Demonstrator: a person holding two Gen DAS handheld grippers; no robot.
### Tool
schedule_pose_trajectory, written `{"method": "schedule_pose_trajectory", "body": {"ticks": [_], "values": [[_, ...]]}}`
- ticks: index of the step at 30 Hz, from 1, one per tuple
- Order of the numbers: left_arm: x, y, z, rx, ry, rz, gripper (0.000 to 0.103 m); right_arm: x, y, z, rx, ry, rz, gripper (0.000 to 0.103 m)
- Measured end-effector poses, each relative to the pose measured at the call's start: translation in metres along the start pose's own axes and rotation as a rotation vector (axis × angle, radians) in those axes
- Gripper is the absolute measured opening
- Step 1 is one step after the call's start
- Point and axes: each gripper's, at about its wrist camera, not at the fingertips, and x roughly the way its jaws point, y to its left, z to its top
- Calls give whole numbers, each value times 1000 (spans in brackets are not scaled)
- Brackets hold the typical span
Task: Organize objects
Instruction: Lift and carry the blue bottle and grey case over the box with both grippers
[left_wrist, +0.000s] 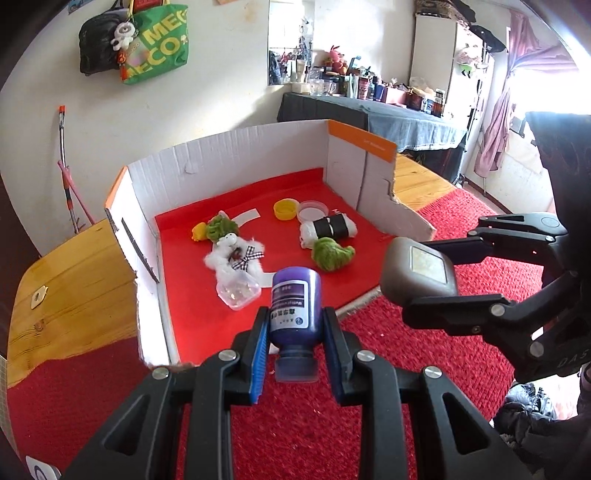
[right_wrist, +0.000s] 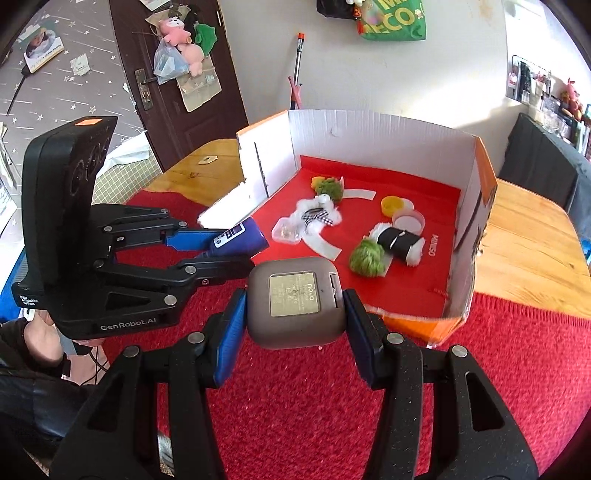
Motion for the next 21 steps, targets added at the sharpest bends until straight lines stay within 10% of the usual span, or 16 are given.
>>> {"method": "schedule_pose_trajectory", "body": {"ticks": [21], "values": [[59, 27, 20, 65, 235, -48, 28, 61, -35, 32, 45, 163, 71, 49]]}}
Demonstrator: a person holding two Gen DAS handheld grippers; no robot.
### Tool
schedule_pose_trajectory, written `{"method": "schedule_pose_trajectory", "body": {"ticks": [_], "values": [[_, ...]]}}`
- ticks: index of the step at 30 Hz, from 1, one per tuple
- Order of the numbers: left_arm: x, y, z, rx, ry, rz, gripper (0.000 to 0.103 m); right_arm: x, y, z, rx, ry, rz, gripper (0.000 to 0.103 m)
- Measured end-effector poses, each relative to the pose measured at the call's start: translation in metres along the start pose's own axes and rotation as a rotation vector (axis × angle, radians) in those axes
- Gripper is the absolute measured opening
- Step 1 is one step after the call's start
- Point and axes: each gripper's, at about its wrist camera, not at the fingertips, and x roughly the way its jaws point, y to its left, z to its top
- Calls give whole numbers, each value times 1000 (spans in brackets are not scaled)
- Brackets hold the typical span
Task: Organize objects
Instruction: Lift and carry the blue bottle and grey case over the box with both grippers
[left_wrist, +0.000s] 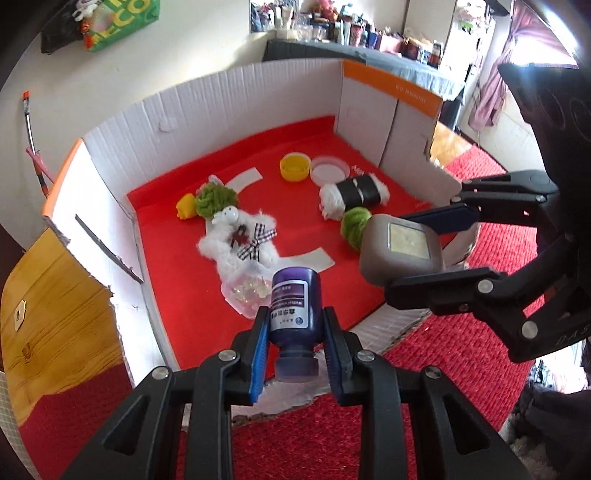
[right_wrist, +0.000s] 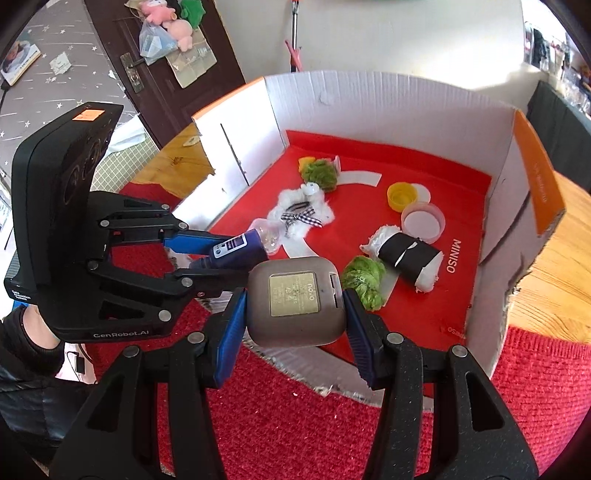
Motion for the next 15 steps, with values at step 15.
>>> {"method": "schedule_pose_trajectory", "body": {"ticks": [15], "values": [[14, 11, 3, -3, 34, 10, 28, 27, -13, 1, 37, 74, 10, 49]]}}
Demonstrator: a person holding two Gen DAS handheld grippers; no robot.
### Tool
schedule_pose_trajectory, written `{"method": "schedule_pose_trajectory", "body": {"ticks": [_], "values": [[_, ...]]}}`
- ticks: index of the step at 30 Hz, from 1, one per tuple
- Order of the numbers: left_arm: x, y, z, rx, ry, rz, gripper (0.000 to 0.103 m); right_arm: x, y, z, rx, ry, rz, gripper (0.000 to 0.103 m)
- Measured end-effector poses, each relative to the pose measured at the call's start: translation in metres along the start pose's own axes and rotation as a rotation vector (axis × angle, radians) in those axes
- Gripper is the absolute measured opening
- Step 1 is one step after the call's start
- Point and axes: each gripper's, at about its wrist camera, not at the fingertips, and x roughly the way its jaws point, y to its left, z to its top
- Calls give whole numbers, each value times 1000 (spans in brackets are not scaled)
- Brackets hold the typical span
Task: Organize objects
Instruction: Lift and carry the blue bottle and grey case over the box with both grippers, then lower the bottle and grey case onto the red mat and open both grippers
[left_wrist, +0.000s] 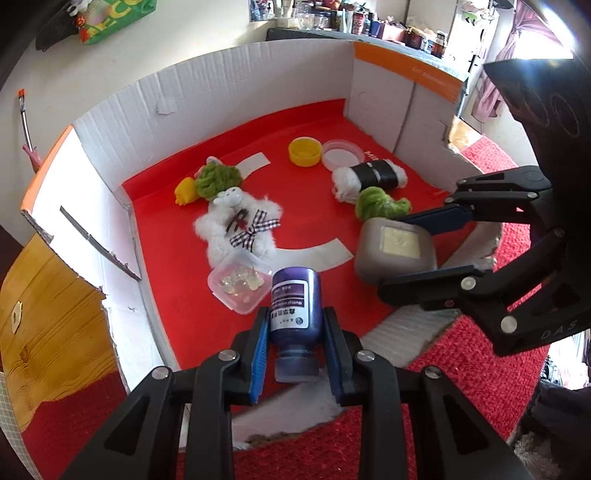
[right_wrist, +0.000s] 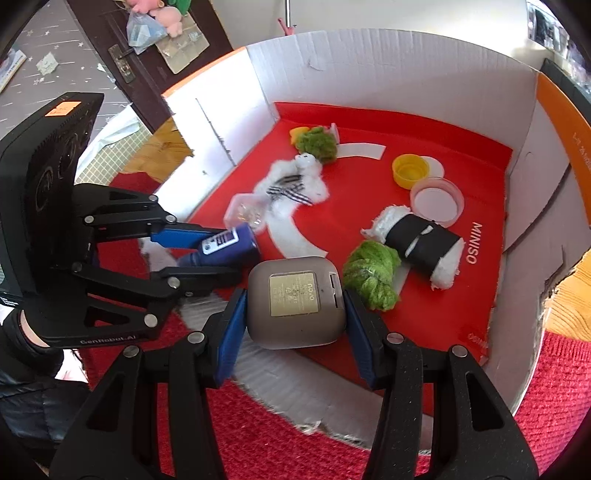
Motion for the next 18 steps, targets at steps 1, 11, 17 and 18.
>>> {"method": "schedule_pose_trajectory", "body": {"ticks": [1, 11, 17, 18], "values": [[0, 1, 1, -2, -2, 3, 28, 0, -2, 0, 2, -3, -12, 49], [7, 6, 6, -33, -41, 106, 28, -3, -16, 2, 12, -44, -129, 49], [11, 9, 7, -64, -70, 123, 28, -2, -17, 2, -9, -65, -207, 49], [12, 10, 7, -68, -74, 129, 28, -1, -17, 2, -12, -65, -214, 49]]}}
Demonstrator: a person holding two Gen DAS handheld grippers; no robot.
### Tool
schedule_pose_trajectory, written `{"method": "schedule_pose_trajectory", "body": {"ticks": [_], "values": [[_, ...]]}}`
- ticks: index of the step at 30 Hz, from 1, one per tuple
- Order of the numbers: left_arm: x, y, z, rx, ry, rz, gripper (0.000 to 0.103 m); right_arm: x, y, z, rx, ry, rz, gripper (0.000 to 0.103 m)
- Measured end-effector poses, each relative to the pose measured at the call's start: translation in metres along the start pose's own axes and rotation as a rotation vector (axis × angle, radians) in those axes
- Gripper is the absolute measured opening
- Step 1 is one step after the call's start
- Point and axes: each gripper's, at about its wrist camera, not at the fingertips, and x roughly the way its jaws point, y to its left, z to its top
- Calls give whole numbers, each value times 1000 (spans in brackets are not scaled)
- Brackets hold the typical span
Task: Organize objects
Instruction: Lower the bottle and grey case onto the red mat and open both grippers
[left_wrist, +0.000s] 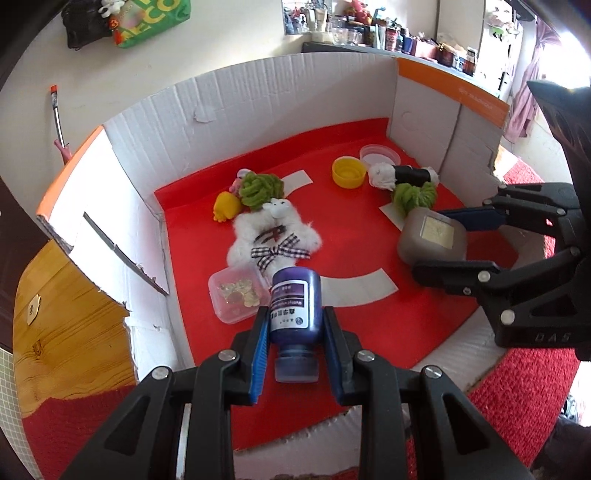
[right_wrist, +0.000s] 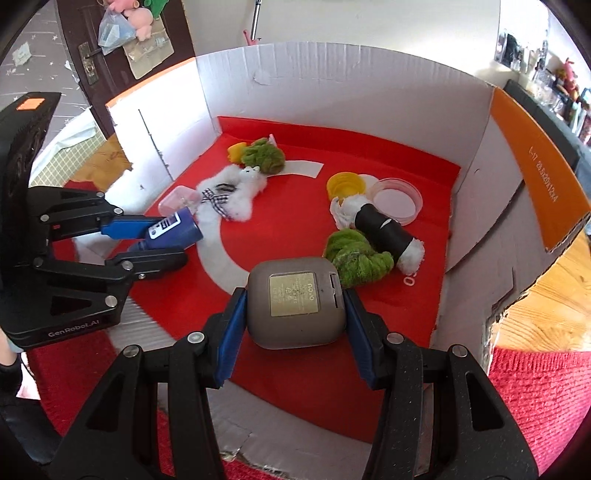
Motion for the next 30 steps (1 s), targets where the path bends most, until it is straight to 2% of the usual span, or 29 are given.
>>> {"method": "schedule_pose_trajectory", "body": {"ticks": [9, 16, 27, 30], "values": [[6, 3, 1, -49, -25, 2, 29, 2, 4, -3, -9, -11, -23, 50], [5, 0, -1, -42, -43, 27, 31, 1, 3, -3, -4, -17, -19, 50], [2, 2, -3, -59, -66, 53, 41, -1, 5, -5, 2, -30, -2, 50], [-3, -1, -4, -52, -82, 72, 48, -4, 5, -5, 6, -42, 1, 50]]}}
